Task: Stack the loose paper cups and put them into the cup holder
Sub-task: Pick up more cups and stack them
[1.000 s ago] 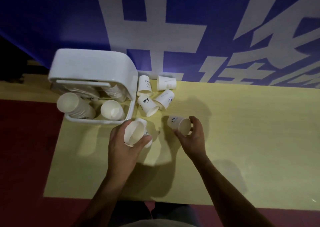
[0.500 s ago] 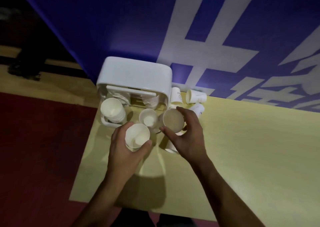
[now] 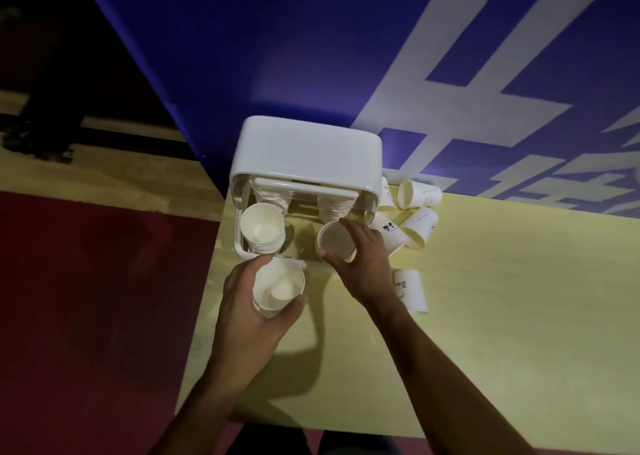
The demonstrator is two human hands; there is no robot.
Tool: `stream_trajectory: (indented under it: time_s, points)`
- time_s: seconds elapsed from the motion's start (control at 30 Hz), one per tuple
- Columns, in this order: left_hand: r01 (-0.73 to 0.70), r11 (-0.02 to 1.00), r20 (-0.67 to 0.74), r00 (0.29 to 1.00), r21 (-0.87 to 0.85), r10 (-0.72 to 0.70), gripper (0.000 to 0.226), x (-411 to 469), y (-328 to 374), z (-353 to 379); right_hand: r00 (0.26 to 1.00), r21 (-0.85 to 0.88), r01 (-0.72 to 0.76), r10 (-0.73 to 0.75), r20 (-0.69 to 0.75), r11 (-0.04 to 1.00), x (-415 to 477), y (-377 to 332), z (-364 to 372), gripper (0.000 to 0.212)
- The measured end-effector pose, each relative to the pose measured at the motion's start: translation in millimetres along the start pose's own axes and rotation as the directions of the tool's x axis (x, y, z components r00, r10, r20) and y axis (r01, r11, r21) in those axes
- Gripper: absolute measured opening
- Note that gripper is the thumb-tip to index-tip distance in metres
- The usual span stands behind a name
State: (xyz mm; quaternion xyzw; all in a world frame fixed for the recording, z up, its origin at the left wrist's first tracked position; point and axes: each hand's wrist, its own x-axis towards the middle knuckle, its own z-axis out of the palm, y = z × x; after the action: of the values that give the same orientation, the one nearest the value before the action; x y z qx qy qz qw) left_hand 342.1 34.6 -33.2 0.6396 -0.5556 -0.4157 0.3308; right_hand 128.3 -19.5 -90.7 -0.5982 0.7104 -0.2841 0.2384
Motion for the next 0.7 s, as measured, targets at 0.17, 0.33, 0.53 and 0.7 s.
stream_trajectory:
  time_s: [0.17, 0.33, 0.53, 0.7]
  points:
    - [-0.05, 0.999, 0.045, 0.998, -0.013, 0.05, 0.074, 10, 8, 4, 0.999, 0.032, -0.038, 0.038, 0.001, 0.999, -3, 2, 8, 0.07]
    - [-0.149, 0.988, 0.072, 0.986, 0.028, 0.147, 0.077, 28, 35, 19, 0.973, 0.383, -0.151, 0.205, -0.105, 0.911, -22, -26, -24, 0.035]
    - [-0.271, 0.961, 0.126, 0.957, 0.063, 0.261, 0.075, 47, 56, 47, 0.997, 0.523, -0.014, 0.054, -0.062, 0.852, -36, -53, -62, 0.029]
    - [-0.272, 0.952, 0.15, 0.956, 0.138, 0.251, 0.076, 61, 54, 70, 0.997, 0.452, -0.029, 0.061, -0.056, 0.892, -24, -29, -60, 0.033]
